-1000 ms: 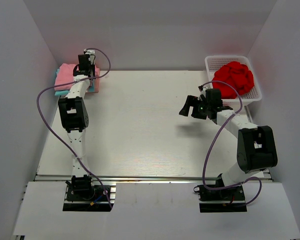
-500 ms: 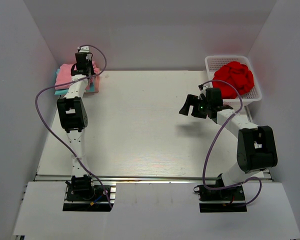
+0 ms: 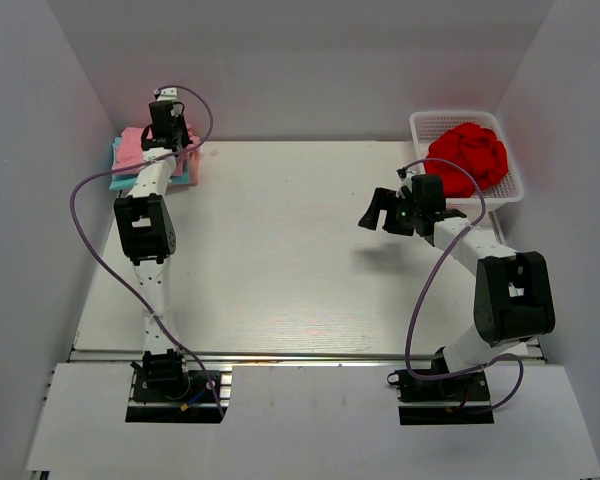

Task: Fold and stack the t-shirts
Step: Put the neatly folded tshirt into the corner of the board with the left arm

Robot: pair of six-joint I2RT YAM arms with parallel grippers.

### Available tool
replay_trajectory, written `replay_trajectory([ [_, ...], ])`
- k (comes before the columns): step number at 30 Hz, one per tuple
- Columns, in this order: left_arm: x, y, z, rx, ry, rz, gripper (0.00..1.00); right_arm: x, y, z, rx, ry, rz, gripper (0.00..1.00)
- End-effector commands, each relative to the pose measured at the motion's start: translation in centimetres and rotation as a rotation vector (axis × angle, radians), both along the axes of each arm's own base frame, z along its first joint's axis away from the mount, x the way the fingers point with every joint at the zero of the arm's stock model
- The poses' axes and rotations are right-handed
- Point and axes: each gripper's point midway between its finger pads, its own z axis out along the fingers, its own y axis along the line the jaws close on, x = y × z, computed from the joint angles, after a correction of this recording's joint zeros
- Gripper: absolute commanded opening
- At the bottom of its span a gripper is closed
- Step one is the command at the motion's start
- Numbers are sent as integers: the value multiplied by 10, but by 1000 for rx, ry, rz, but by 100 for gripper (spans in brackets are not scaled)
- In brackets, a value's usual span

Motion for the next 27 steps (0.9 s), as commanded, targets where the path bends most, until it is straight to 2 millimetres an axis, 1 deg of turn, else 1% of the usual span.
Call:
replay_trajectory([
  [1,-8,-13,-7,-8,38,-65,12,11,0,9,-7,-31,7,90],
  [3,-15,-12,-20,3,72,-72,21,11,-1,9,-6,-31,6,90],
  [4,-18,-13,-20,2,84,-72,34,12,0,10,-5,-34,7,90],
  [5,-18,-12,-20,15,86,-79,44,11,0,9,-4,-30,8,90],
  [6,-21,-10,-23,18,100,-71,52,11,1,10,-3,-33,9,90],
  [7,-21,-10,-21,18,103,-71,65,11,0,10,-4,-31,11,90],
  [8,-18,-10,-20,28,96,-76,71,10,0,10,-5,-33,11,90],
  [9,-17,-10,-16,29,87,-76,72,10,1,11,-3,-38,14,90],
  [11,-14,-11,-16,24,84,-85,81,9,1,13,1,-39,12,90],
  [12,-14,-12,-16,16,83,-81,82,9,1,12,3,-39,13,90],
  [13,-9,-18,2,4,31,-116,82,8,1,13,6,-40,13,90],
  [14,-7,-21,4,-11,20,-123,82,8,2,15,10,-45,14,90],
  [15,-6,-24,18,-21,-4,-130,82,8,3,17,11,-53,20,90],
  [16,-3,-30,33,-31,-42,-163,85,8,3,19,15,-58,20,90],
  [17,-4,-33,49,-55,-74,-165,99,8,3,20,16,-60,20,90],
  [20,-5,-39,85,-77,-146,-187,100,7,6,29,27,-86,32,90],
  [21,-10,-41,109,-75,-182,-198,100,6,6,30,29,-91,35,90],
  [22,-13,-44,123,-76,-203,-212,100,6,5,33,33,-101,36,90],
  [23,-17,-44,130,-75,-209,-212,100,4,5,32,34,-101,37,90],
  [24,-22,-50,136,-77,-205,-221,100,2,7,39,47,-116,46,90],
  [25,-28,-58,139,-82,-194,-238,100,1,7,40,49,-124,48,90],
  [26,-39,-59,158,-80,-207,-239,100,-1,7,39,55,-133,51,90],
  [27,-50,-62,158,-102,-174,-248,100,-5,8,47,63,-153,56,90],
])
